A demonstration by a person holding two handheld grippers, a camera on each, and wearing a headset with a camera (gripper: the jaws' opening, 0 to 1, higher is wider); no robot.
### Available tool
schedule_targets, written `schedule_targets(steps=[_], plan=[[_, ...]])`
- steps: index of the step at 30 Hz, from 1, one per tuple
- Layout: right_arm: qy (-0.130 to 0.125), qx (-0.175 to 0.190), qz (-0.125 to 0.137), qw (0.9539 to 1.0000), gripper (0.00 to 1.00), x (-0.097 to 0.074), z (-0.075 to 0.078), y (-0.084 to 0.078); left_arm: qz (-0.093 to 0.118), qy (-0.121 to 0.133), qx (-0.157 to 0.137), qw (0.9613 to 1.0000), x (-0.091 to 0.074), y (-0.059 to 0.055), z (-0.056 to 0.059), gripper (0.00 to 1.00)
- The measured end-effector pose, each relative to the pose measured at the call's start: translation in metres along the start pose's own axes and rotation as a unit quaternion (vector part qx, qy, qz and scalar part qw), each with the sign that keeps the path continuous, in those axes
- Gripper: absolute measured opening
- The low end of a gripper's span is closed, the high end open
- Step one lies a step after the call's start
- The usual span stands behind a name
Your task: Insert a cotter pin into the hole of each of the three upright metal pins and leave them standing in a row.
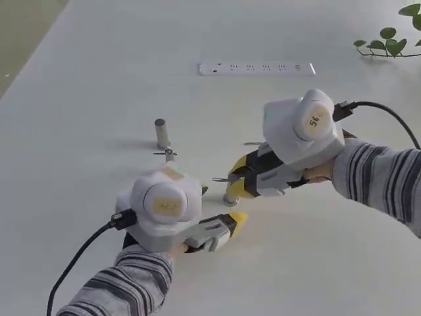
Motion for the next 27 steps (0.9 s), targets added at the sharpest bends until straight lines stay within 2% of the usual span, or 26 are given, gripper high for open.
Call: schedule_targets(steps=[5,12,15,20,27], plan=[[0.006,0.004,-0.002,1.0,0.09,-0.001,0.0,-0.001,0.008,-0.008,0.002,0.9999,-0.008,-0.001,-0.003,0.55],[0.007,0.017,0.001,0.9998,0.08,-0.001,-0.002,0.001,0.009,-0.015,0.0,0.9998,-0.022,-0.004,-0.006,0.64],[0.009,0.016,-0.003,0.9998,0.08,-0.002,-0.003,0.003,0.014,-0.01,-0.003,0.9998,-0.026,-0.004,-0.008,0.69],[0.01,0.009,-0.006,0.9999,0.08,-0.003,0.001,0.007,0.016,-0.004,-0.003,0.9999,-0.035,-0.005,-0.014,0.74],[0.0,0.001,-0.006,1.0,0.08,-0.002,0.016,0.016,0.022,0.007,0.0,0.9997,-0.049,-0.004,-0.021,0.82]])
Point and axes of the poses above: the centre of the closed fingertips' face, and the gripper's own axes: x roughly forward along the fingers, z roughly to its right, y roughly out of its top, the point moved 10 cm from there along -x, roughly backward along the fingers, and after that the axes turned 3 degrees about -y, right-handed, at the moved point
